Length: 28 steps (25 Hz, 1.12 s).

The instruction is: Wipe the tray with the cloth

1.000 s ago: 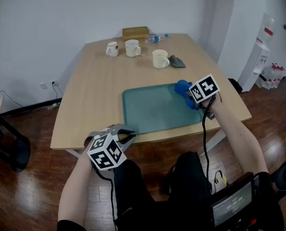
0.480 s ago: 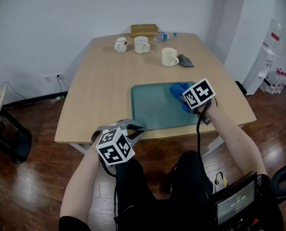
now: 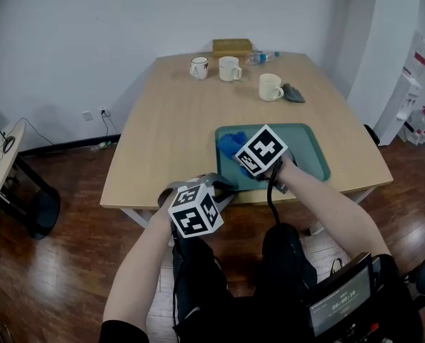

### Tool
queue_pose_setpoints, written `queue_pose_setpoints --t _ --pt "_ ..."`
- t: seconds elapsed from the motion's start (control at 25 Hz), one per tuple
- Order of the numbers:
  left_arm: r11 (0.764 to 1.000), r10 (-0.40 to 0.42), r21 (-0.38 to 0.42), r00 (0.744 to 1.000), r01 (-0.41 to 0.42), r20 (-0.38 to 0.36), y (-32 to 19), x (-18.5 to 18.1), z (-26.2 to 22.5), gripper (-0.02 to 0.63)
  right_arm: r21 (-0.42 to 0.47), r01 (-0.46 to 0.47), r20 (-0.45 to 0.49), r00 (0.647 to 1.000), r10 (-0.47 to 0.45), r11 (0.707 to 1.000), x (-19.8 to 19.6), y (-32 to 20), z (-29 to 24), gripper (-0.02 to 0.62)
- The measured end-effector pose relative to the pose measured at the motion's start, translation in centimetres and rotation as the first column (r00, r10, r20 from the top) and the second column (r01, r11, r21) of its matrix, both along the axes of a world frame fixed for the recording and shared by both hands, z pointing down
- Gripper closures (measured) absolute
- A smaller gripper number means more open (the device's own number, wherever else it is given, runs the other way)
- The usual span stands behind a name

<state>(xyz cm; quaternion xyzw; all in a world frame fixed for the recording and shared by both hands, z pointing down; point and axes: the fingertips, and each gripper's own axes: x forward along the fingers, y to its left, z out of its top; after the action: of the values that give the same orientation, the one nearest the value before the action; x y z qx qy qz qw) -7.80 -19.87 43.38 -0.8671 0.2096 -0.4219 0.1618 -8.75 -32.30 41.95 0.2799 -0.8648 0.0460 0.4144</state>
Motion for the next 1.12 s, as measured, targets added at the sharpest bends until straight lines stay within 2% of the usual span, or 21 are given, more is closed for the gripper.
queue_pose_setpoints --t 0.2,0.36,0.6,0.84,1.12 --pt "1.0 -0.015 -0.004 1.0 0.015 -0.005 -0.1 -0.1 0.1 0.563 0.015 0.062 -0.03 0.998 -0.062 0.998 -3.2 1.3 0.1 0.479" --pt "1.0 -0.031 0.006 0.999 0.031 -0.011 -0.1 -0.4 -0.1 0.563 0.025 0.061 -0.043 0.997 -0.06 0.998 -1.7 0.6 -0.4 0.479" --pt "0.999 -0.034 0.012 0.999 0.034 -0.001 -0.1 -0.3 -0.1 0.563 0.011 -0.069 -0.075 0.995 0.069 0.998 7.4 -1.7 -0.3 0.479" --pt "0.999 -0.033 0.014 0.999 0.034 -0.008 -0.1 -0.4 -0.1 0.563 0.015 -0.222 -0.088 0.971 0.223 0.975 16.7 -3.1 -0.4 0.479" --pt "0.999 -0.036 0.013 0.999 0.036 -0.006 -0.3 -0.4 -0.1 0.563 0.076 -0.268 -0.179 0.944 0.278 0.96 23.3 -3.6 -0.3 0.479"
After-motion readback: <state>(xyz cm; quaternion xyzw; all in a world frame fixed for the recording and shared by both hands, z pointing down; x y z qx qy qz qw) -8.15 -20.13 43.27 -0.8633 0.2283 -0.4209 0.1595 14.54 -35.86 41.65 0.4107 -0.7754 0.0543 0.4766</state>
